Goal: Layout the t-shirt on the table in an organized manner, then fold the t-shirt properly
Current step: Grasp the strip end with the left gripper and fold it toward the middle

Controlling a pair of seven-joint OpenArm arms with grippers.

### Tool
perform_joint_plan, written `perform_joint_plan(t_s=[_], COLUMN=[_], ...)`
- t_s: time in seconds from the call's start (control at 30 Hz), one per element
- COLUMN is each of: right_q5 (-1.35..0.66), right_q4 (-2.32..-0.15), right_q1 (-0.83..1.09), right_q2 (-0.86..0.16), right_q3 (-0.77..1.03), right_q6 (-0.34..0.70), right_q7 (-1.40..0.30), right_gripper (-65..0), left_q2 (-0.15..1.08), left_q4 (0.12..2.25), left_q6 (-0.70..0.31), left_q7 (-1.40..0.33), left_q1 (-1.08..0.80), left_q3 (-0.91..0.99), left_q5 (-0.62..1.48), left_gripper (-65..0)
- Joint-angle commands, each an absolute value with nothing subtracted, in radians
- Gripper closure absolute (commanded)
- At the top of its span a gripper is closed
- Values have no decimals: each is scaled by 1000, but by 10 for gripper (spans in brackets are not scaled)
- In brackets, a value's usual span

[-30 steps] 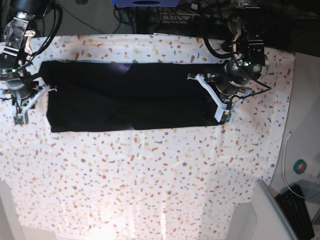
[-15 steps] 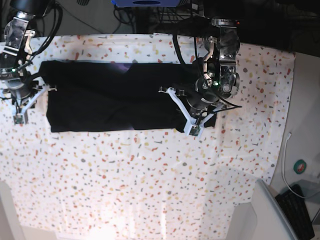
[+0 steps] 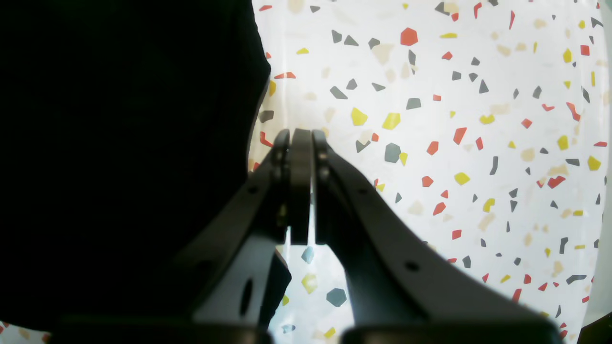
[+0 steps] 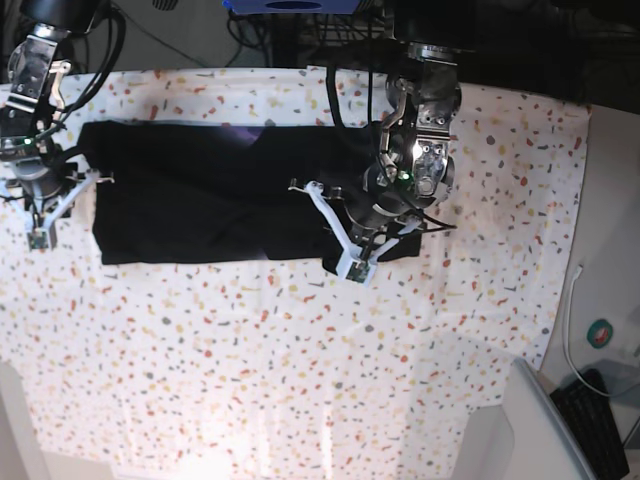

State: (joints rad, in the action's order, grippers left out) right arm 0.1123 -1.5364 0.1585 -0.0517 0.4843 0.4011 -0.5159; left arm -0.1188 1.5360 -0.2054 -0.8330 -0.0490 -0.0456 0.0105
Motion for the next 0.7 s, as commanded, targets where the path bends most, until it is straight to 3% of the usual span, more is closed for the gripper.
perform_joint_plan(t_s=[0.0,0.67], right_q5=[110,110], right_q4=[-1557,-1555], right_q1=[147,134], right_q2=[-62,-65], right_q3=[489,492], right_q6=[397,397], right_q7=[-495,-495], right_gripper=[0,0], left_q2=[-127,-124], left_q4=[1554,1524], left_q6=[-186,-177], left_q7=[-814,-816], left_q1=[-25,-13], left_q3=[-59,-139], left_q5=[21,21], left_gripper=[0,0])
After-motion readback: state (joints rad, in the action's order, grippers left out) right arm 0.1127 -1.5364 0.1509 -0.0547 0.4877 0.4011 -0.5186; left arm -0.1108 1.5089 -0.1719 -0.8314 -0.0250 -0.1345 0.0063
